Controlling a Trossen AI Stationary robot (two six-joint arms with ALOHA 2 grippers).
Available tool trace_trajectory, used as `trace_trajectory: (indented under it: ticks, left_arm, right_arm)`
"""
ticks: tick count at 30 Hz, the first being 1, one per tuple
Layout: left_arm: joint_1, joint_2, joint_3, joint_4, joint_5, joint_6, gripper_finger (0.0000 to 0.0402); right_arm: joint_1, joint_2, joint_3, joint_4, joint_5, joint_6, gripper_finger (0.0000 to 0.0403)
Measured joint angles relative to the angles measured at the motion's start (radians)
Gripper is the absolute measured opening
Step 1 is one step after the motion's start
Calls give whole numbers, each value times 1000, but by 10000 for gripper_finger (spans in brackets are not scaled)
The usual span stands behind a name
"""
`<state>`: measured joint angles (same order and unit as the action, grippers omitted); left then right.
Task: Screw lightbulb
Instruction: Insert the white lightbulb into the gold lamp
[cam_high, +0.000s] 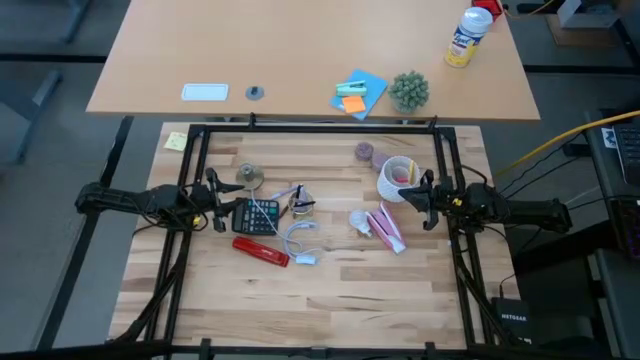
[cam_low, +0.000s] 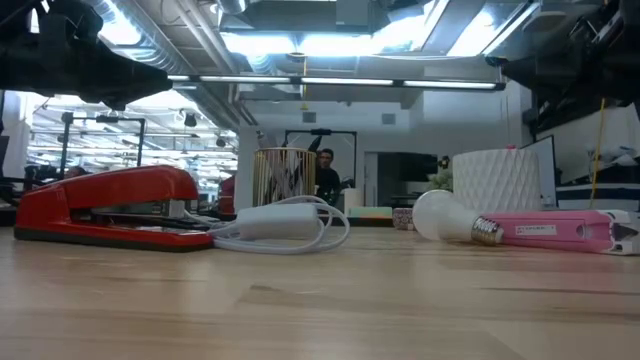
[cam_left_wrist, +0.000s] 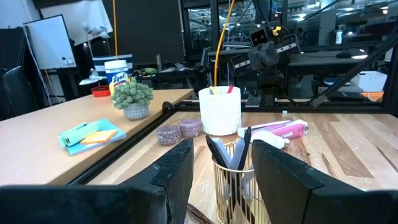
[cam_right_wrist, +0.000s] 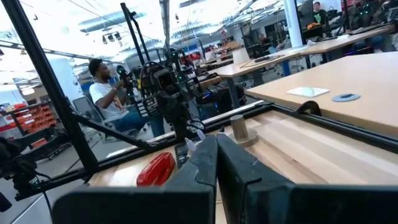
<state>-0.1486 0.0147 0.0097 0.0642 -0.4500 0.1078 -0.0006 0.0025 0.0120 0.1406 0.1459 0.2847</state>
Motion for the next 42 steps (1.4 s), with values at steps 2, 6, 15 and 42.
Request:
trace_trajectory:
  ticks: [2,6,15,42]
  left_arm:
    - [0,0,0,0,0,0,155]
    - [0,0,0,0,0,0,155]
    - [0,0,0,0,0,0,155]
    - [0,0,0,0,0,0,155]
  right_arm:
    - [0,0,0,-1,0,-1,8]
    - [0,0,0,-7,-1,2,8]
    - [0,0,0,-18,-1,83,8]
    - [0,0,0,-6,-34,108,37]
